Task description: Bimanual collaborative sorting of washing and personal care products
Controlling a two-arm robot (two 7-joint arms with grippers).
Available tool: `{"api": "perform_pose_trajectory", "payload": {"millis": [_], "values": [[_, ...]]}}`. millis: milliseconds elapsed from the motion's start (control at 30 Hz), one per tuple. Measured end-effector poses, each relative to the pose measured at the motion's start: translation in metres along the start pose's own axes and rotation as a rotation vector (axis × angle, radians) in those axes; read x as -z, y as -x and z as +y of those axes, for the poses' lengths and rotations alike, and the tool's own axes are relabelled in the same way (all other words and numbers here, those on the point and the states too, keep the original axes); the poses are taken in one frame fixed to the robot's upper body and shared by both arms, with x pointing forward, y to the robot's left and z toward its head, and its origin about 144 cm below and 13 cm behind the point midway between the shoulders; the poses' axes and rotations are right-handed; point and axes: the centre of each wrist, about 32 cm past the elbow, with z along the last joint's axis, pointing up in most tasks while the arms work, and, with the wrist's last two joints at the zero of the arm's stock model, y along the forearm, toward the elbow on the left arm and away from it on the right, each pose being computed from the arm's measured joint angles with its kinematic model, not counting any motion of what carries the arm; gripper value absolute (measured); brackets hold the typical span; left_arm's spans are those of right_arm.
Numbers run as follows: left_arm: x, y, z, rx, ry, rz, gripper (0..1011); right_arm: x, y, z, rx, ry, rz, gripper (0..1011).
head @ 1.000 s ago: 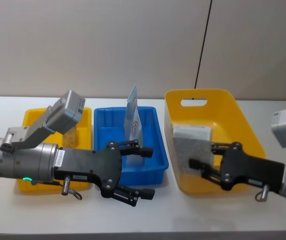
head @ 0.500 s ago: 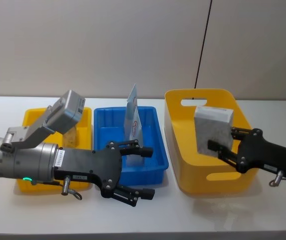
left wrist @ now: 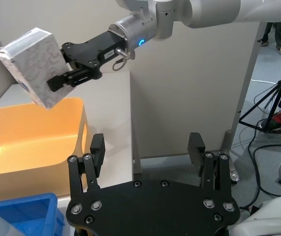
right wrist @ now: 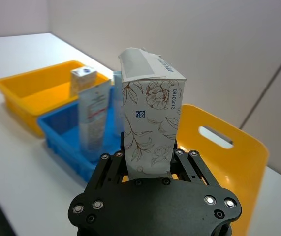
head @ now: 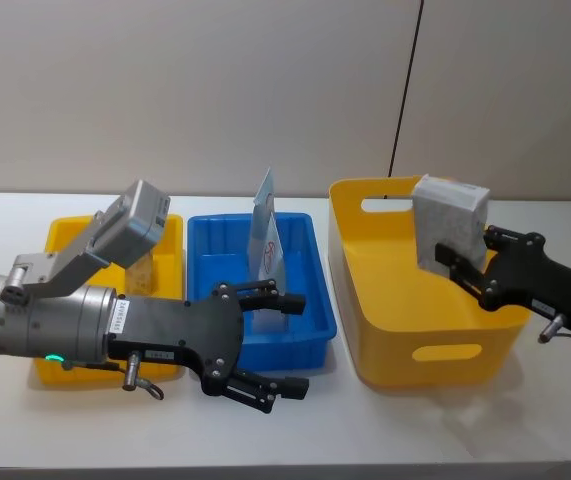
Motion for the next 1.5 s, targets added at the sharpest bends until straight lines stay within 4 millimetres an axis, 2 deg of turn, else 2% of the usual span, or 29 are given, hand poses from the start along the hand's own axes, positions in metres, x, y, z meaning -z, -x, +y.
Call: {"api": "perform_pose_trajectory", "payload": {"millis": [567, 833, 1100, 1500], "values": [[0.000, 0.000, 0.000, 0.000, 0.000, 0.000, 1002, 0.007, 0.021, 0.027, 0.258, 0.079, -0.016, 362], [0.000, 0.000, 0.000, 0.000, 0.000, 0.000, 1002, 0.018, 0.034, 0.055, 0.372, 0.130, -0.005, 362], [0.000, 0.000, 0.000, 0.000, 0.000, 0.000, 1002, 0.024, 0.040, 0.077, 0.437, 0.160, 0.005, 362], [0.000, 0.000, 0.000, 0.000, 0.000, 0.000, 1002, 0.026, 0.044, 0.092, 0.470, 0.178, 0.010, 360]]}}
